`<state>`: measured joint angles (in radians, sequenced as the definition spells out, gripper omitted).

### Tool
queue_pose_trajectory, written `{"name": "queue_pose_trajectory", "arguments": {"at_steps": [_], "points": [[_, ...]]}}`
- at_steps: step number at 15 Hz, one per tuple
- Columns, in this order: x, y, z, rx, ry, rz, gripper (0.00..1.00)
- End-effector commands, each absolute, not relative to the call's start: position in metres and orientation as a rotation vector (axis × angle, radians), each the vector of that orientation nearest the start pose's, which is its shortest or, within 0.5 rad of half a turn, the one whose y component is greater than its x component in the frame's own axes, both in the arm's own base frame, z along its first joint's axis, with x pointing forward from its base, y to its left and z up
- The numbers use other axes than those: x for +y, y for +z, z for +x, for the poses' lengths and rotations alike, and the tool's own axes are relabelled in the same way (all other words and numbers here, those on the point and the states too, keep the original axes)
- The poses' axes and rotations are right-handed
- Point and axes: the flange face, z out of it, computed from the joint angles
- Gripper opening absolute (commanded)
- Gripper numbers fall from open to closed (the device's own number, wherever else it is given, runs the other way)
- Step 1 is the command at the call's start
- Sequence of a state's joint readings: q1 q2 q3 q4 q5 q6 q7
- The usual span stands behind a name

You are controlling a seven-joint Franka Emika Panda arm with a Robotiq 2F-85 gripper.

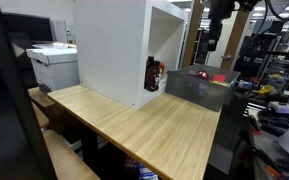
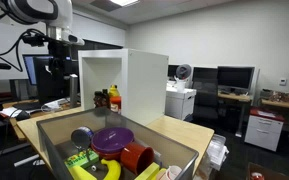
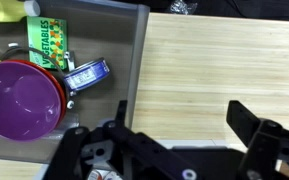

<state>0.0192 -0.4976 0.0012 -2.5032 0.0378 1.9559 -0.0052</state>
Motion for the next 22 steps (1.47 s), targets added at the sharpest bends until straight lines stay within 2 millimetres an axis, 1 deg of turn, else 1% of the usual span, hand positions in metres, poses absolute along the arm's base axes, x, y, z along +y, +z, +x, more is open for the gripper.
{"name": "queue_pose_trajectory", "arguments": {"at_steps": [1,12,17,22], "points": [[0.010,0.452,0.387,-0.016,0.079,-3.107,1.00],[0.010,0.452,0.387,-0.016,0.079,-3.107,1.00],[-0.003,0.450,0.388,0.070,0.086,-3.090,1.00],[-0.025,0.448,0.387,0.210,0.087,-3.055,1.00]]}}
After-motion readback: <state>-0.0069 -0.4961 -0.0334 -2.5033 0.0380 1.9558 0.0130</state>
